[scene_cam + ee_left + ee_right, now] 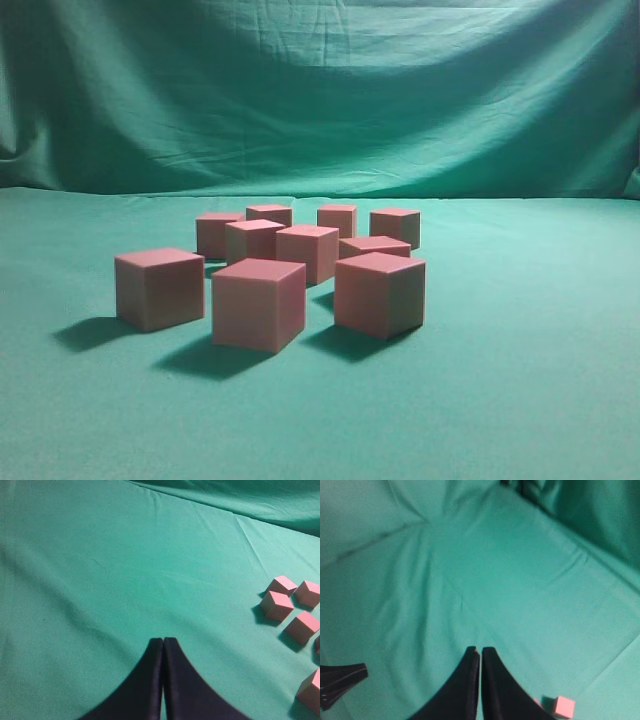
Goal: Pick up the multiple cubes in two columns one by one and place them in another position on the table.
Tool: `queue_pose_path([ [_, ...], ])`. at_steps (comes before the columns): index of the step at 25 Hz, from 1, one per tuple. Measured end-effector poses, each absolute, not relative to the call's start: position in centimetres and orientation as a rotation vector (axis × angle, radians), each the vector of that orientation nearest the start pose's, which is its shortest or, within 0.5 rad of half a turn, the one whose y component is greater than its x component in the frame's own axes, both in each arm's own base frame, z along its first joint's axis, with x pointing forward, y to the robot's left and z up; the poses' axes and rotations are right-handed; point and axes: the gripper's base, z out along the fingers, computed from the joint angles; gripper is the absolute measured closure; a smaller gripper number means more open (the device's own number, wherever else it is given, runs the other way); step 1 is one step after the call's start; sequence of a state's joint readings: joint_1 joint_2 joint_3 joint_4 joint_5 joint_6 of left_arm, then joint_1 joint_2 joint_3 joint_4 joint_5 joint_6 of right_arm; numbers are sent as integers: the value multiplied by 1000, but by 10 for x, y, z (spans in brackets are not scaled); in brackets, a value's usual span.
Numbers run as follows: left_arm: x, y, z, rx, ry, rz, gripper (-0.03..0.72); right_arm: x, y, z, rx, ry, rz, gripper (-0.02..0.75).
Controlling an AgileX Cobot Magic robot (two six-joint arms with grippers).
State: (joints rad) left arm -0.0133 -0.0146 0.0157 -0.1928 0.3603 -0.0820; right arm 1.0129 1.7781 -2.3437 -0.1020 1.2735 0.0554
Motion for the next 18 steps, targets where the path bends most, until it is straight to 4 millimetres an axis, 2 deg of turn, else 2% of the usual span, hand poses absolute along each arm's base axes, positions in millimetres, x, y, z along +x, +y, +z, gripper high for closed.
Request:
queue_pose_path([
  [4, 52, -7, 177, -182, 1837, -255, 688, 161, 242, 551, -971, 1880, 521, 738],
  [7, 52, -7, 177, -182, 1837, -255, 688, 136, 203, 562, -972, 1845, 528, 738],
  [8, 52, -7, 177, -182, 1837, -255, 688, 131, 194, 559, -985, 1852, 518, 738],
  [9, 52, -7, 177, -182, 1837, -255, 688, 131, 194, 559, -985, 1852, 518, 738],
  [10, 52, -7, 177, -182, 1837, -255, 688, 124, 183, 556, -993, 1856, 511, 738],
  [11, 52, -7, 177, -182, 1837, -255, 688, 111, 163, 548, -1018, 1869, 507, 738],
  [15, 52, -7, 177, -182, 1837, -255, 688, 89, 136, 523, -1057, 1898, 537, 738],
  [18, 52, -7, 177, -182, 1837, -255, 688, 73, 116, 509, -1044, 1846, 604, 738],
])
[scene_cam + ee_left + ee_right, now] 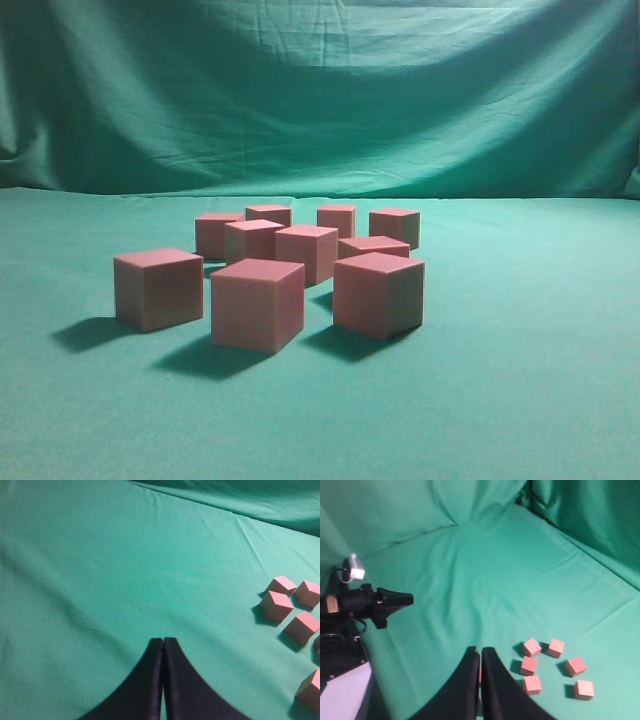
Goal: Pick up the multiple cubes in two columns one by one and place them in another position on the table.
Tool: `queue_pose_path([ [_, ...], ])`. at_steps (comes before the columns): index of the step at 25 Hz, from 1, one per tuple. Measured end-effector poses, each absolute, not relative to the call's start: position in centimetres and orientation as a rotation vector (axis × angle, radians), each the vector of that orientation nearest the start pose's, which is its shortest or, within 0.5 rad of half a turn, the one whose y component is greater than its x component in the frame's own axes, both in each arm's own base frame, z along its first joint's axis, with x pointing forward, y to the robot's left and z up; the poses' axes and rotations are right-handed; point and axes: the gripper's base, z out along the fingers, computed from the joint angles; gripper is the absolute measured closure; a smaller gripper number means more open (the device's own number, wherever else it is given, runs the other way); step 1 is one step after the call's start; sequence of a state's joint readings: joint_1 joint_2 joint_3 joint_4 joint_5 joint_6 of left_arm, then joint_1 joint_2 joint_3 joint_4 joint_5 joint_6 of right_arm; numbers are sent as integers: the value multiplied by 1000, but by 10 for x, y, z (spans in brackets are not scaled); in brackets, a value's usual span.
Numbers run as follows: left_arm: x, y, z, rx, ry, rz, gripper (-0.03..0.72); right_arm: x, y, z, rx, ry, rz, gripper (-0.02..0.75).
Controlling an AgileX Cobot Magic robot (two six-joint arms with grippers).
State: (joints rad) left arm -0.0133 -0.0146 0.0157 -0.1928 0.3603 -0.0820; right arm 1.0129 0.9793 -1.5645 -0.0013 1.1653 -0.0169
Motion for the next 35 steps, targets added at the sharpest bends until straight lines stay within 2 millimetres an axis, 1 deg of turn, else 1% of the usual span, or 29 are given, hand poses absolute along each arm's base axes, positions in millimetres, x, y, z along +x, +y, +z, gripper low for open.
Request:
queue_pose_path([
  [4, 52, -7, 177, -182, 1837, -255, 688, 54, 100, 488, -1070, 1741, 703, 738],
  [8, 52, -7, 177, -182, 1837, -255, 688, 39, 90, 461, -1095, 1665, 800, 738],
  [11, 52, -7, 177, -182, 1837, -255, 688, 30, 78, 441, -1093, 1658, 828, 738],
  [14, 52, -7, 177, -182, 1837, -255, 688, 25, 72, 418, -1108, 1699, 828, 738],
  [17, 52, -7, 177, -182, 1837, -255, 688, 27, 76, 394, -1137, 1775, 817, 738],
  [20, 52, -7, 177, -182, 1837, -255, 688, 29, 80, 373, -1163, 1843, 803, 738],
  [24, 52, -7, 177, -182, 1837, -255, 688, 31, 83, 355, -1186, 1906, 786, 738],
  [26, 52, -7, 177, -182, 1837, -255, 688, 32, 84, 349, -1188, 1918, 782, 738],
  [28, 52, -7, 177, -182, 1837, -255, 688, 33, 83, 345, -1154, 1912, 780, 738],
  [30, 52, -7, 177, -182, 1837, -255, 688, 36, 80, 342, -1081, 1892, 770, 738],
  [35, 52, -7, 177, -182, 1837, -255, 688, 43, 61, 326, -798, 1836, 680, 738],
])
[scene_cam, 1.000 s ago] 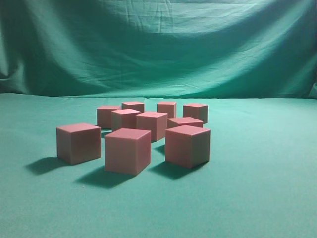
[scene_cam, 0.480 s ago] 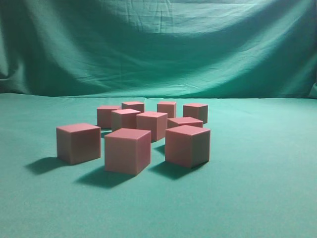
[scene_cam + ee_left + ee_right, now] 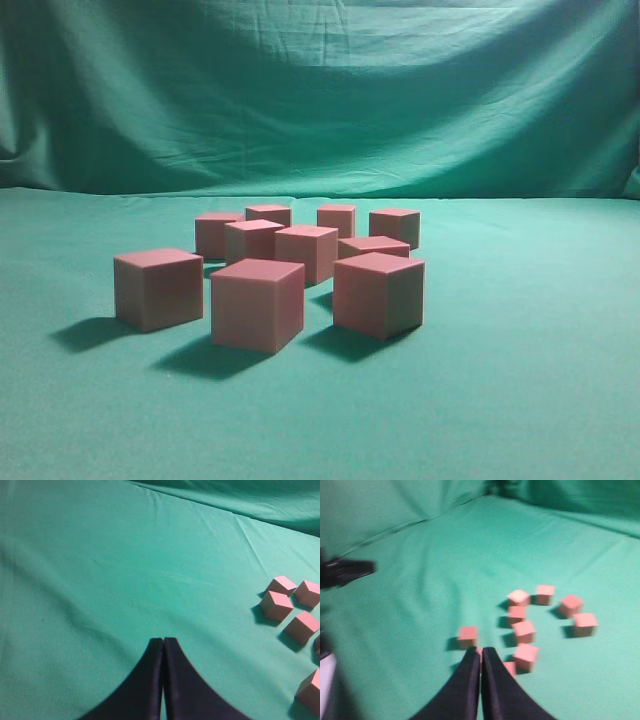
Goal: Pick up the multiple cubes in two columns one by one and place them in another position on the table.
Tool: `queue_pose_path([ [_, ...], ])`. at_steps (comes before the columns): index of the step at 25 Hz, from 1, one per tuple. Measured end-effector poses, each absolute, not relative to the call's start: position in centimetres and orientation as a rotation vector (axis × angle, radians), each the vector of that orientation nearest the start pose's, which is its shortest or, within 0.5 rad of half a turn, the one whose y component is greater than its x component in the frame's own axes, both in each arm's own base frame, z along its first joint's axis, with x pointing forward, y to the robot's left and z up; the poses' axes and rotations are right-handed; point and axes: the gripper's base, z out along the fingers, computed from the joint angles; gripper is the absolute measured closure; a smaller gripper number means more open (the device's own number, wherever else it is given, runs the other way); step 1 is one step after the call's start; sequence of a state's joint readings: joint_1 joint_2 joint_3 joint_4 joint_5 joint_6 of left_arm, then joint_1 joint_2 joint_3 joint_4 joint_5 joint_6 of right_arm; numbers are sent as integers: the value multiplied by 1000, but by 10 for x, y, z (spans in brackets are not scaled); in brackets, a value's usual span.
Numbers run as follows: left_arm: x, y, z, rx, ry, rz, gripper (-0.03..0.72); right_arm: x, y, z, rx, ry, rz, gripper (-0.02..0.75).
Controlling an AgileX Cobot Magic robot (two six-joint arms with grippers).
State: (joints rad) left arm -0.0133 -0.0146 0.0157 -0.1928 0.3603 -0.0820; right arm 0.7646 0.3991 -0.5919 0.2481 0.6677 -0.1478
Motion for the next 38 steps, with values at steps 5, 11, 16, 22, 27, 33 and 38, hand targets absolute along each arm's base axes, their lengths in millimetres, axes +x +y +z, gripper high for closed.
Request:
queue_pose_path([
  [5, 52, -7, 177, -182, 1837, -255, 688, 46, 43, 289, -571, 1888, 531, 738],
  [11, 52, -7, 177, -182, 1837, -255, 688, 45, 27, 248, -354, 1897, 367, 738],
  [16, 52, -7, 177, -182, 1837, -255, 688, 48, 16, 214, -238, 1880, 201, 738],
  [22, 52, -7, 177, -182, 1837, -255, 688, 49, 10, 174, -153, 1927, 92, 738],
  [27, 52, -7, 177, -182, 1837, -255, 688, 51, 8, 169, -129, 1909, 66, 738],
  [33, 52, -7, 177, -182, 1837, -255, 688, 51, 7, 169, -133, 1905, 58, 738],
  [38, 52, -7, 177, -182, 1837, -255, 688, 51, 7, 169, -133, 1905, 58, 738],
])
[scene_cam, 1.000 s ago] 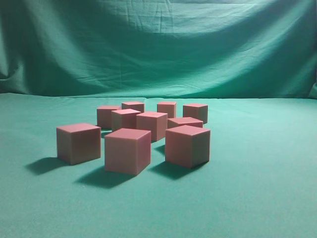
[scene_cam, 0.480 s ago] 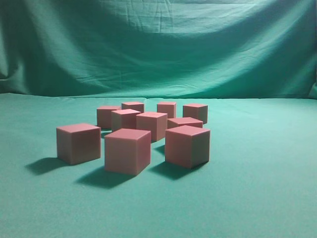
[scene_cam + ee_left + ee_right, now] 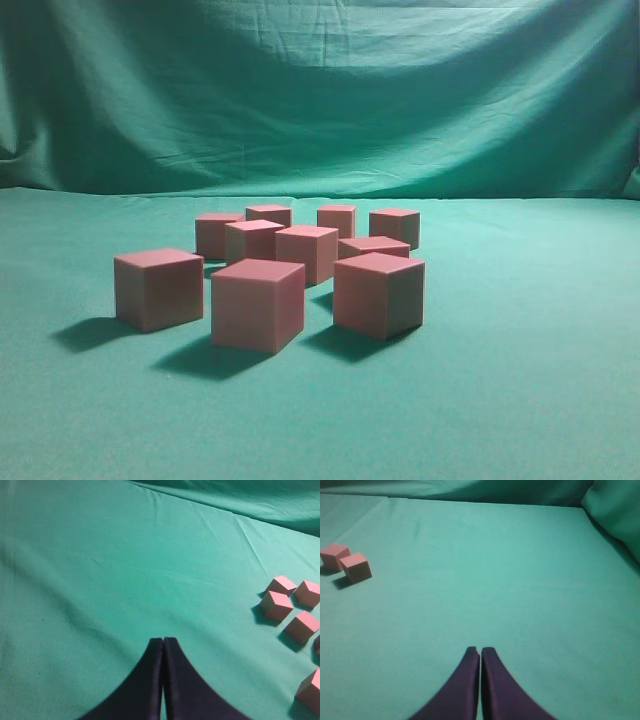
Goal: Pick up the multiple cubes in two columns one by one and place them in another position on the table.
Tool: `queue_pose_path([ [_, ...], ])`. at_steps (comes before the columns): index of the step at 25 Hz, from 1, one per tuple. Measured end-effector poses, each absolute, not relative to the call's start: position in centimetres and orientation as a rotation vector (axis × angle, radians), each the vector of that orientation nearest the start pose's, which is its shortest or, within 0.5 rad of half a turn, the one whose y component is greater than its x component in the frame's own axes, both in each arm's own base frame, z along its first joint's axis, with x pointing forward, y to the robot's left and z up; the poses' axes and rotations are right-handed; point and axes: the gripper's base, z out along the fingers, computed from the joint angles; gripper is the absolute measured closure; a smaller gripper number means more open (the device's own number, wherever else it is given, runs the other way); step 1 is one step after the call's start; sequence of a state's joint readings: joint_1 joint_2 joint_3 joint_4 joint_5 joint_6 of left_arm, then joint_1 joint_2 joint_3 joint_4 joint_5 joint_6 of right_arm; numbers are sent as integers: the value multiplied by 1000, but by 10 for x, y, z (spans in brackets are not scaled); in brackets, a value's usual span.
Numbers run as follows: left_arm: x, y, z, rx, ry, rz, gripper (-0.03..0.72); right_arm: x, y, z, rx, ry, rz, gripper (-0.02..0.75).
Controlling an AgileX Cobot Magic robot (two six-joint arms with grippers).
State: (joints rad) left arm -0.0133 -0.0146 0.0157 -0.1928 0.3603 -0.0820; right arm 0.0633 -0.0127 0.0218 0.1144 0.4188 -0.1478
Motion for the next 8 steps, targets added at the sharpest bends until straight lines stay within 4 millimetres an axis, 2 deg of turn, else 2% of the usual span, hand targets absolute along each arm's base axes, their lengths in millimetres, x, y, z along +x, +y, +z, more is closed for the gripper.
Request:
queue_pose_path([
  [8, 52, -7, 177, -182, 1837, -255, 688, 51, 7, 169, -133, 1903, 58, 738],
])
